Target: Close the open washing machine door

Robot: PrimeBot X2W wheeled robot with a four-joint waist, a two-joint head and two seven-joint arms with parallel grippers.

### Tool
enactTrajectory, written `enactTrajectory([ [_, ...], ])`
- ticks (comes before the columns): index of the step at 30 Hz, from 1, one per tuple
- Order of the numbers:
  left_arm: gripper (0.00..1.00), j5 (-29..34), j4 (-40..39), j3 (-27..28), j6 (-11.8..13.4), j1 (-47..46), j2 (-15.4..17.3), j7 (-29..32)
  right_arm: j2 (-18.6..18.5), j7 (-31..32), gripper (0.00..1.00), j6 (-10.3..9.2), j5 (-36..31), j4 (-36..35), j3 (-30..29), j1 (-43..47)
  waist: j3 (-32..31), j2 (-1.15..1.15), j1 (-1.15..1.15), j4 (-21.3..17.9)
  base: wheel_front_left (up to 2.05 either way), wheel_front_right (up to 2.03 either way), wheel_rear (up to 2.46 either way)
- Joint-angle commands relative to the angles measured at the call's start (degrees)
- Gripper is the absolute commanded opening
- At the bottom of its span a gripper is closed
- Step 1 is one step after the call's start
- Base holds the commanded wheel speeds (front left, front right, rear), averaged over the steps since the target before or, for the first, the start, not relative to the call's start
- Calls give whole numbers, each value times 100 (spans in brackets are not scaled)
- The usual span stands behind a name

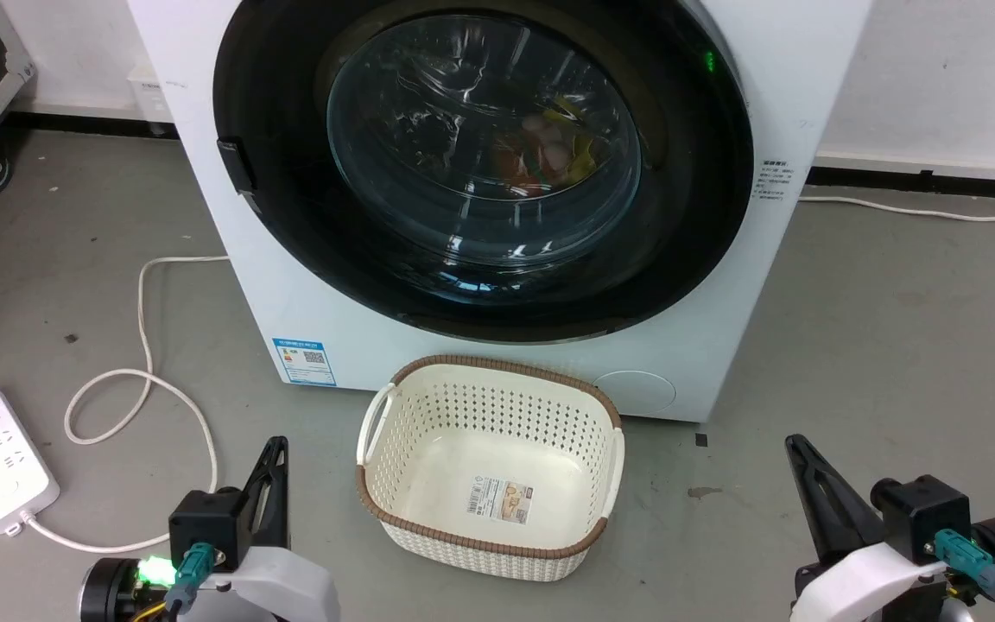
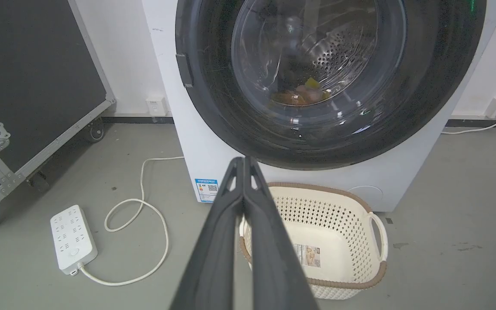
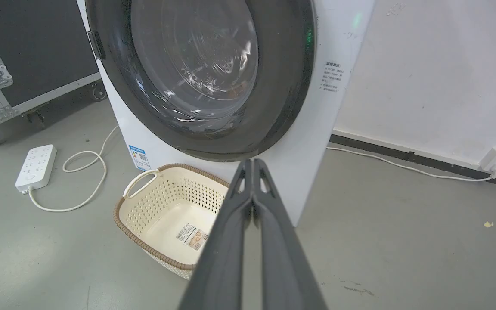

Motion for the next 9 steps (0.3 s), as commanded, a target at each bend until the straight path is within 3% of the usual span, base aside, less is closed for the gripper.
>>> enactTrajectory([
  [1,0,44,-41,43,16,-87,-10,41,29,27,0,-3,-44,-44,14,-82,2,0,0,-2,0,0,0],
  [9,0,44,-42,44,16,-87,-11,43,29,29,0,-3,-46,-44,15,-83,2,0,0,-2,0,0,0],
])
